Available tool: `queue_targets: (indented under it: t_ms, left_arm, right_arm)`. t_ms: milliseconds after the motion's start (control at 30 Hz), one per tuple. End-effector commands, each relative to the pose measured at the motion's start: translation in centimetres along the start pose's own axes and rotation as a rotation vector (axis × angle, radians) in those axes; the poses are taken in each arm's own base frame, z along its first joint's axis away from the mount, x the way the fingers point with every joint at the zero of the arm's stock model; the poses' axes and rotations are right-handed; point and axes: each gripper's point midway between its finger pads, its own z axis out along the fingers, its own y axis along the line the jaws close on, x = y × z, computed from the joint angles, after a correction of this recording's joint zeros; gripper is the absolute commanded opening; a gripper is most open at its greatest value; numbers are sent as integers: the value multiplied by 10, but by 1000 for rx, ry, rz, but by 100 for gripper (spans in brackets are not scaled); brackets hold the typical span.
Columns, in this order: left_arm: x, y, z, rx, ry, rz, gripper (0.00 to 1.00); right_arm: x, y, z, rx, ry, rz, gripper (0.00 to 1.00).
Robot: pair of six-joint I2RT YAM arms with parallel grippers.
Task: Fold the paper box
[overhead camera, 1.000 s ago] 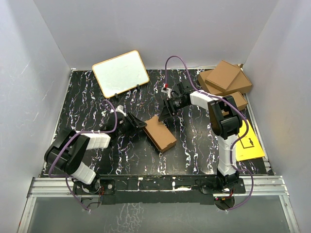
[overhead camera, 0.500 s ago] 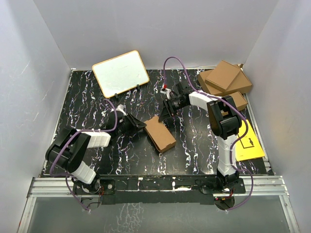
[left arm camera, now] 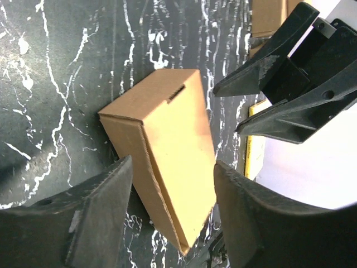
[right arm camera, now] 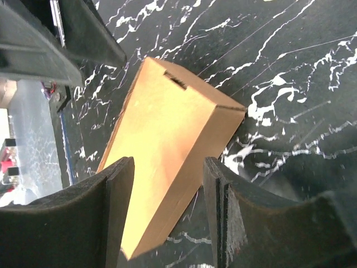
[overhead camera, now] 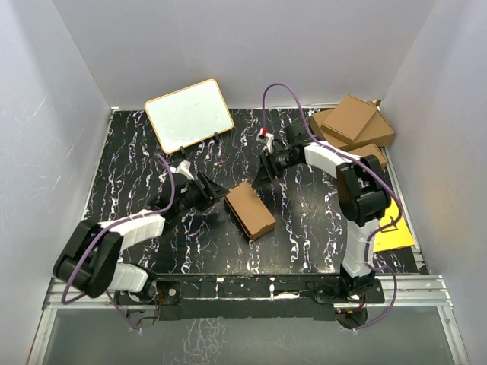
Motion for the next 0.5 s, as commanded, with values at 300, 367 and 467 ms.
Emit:
queue_targets:
  t_ms: [300, 367, 467]
  left_arm:
    - [48, -45, -51, 177, 104, 117, 63]
    - [64, -46, -56, 178, 137, 138, 63]
    - [87, -47, -63, 218, 204, 132, 63]
  right_arm:
    - [33, 75, -46, -80, -138, -602, 57]
    - [48, 76, -47, -79, -124, -696, 57]
    - [57, 75, -49, -75, -108, -739, 58]
